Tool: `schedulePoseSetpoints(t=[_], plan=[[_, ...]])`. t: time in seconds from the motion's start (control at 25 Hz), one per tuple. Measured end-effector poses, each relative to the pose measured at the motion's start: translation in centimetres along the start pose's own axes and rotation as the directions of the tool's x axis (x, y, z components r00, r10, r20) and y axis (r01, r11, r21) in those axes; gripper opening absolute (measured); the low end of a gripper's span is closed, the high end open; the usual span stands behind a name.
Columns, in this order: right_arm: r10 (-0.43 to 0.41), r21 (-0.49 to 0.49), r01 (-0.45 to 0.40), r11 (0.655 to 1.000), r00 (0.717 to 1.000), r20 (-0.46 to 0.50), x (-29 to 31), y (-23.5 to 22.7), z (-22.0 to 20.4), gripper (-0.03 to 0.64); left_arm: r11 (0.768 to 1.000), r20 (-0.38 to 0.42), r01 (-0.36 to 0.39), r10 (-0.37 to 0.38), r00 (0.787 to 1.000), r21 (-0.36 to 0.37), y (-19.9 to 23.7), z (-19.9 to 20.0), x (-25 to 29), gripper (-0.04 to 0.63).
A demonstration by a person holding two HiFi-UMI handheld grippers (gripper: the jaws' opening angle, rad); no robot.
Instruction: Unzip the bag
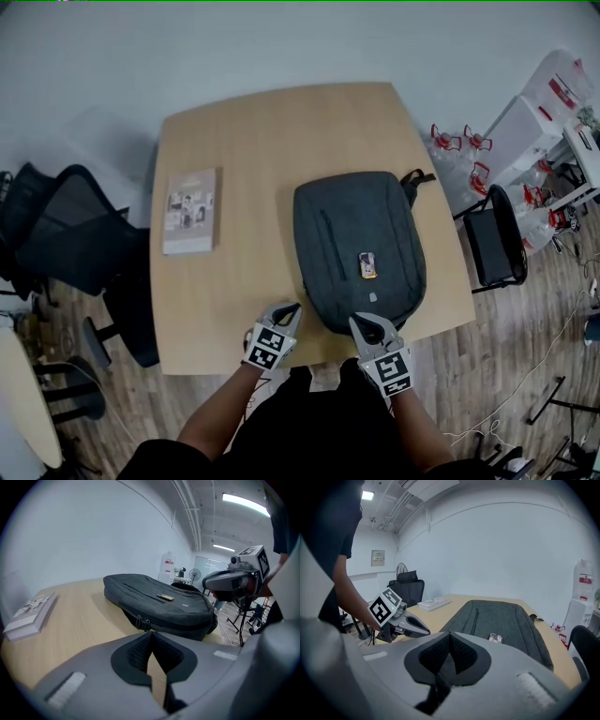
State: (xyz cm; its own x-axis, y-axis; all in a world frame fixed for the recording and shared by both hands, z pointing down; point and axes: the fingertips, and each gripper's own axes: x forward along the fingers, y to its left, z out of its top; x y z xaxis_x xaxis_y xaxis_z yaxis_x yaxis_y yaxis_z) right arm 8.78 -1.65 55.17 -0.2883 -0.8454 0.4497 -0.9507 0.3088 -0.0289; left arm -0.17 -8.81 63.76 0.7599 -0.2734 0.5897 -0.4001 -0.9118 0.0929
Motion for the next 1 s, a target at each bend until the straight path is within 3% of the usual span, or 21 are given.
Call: schedulePoseSetpoints(t=[0.12, 0.16, 0.24, 0.44, 0.64, 1.0], plan=[[0.039, -0.010, -0.039, 0.999, 0.999, -0.023, 0.4, -0.1, -0.8, 0.003, 1.000, -0.019, -0.001, 0.002, 1.000, 0.022, 0.1, -0.2, 0.8, 0.035], [0.053, -0.020, -0.053, 0.998, 0.998, -0.026, 0.7, -0.2, -0.8, 0.003, 0.999, -0.029, -0.001, 0.002, 1.000, 0.034, 0.1, -0.2, 1.1, 0.097], [0.077, -0.039, -0.078, 0.996, 0.997, -0.026, 1.3, -0.4, -0.6, 0.003, 0.997, -0.051, -0.001, 0.005, 0.999, 0.071, 0.3, -0.2, 1.6, 0.128], [0.098, -0.033, -0.098, 0.995, 0.995, -0.002, 1.9, -0.4, 0.3, 0.003, 0.989, -0.106, 0.006, 0.010, 0.994, 0.151, 0.5, -0.1, 3.1, 0.141], [0.112, -0.031, -0.112, 0.993, 0.994, -0.002, 2.2, -0.2, 0.4, 0.003, 0.989, -0.116, -0.001, 0.018, 0.993, 0.150, 0.8, -0.2, 3.6, 0.128], [0.127, -0.040, -0.127, 0.991, 0.992, -0.005, 2.7, -0.9, 0.8, 0.003, 0.997, -0.077, -0.040, 0.045, 0.996, 0.064, 1.0, 0.0, 3.4, 0.053]])
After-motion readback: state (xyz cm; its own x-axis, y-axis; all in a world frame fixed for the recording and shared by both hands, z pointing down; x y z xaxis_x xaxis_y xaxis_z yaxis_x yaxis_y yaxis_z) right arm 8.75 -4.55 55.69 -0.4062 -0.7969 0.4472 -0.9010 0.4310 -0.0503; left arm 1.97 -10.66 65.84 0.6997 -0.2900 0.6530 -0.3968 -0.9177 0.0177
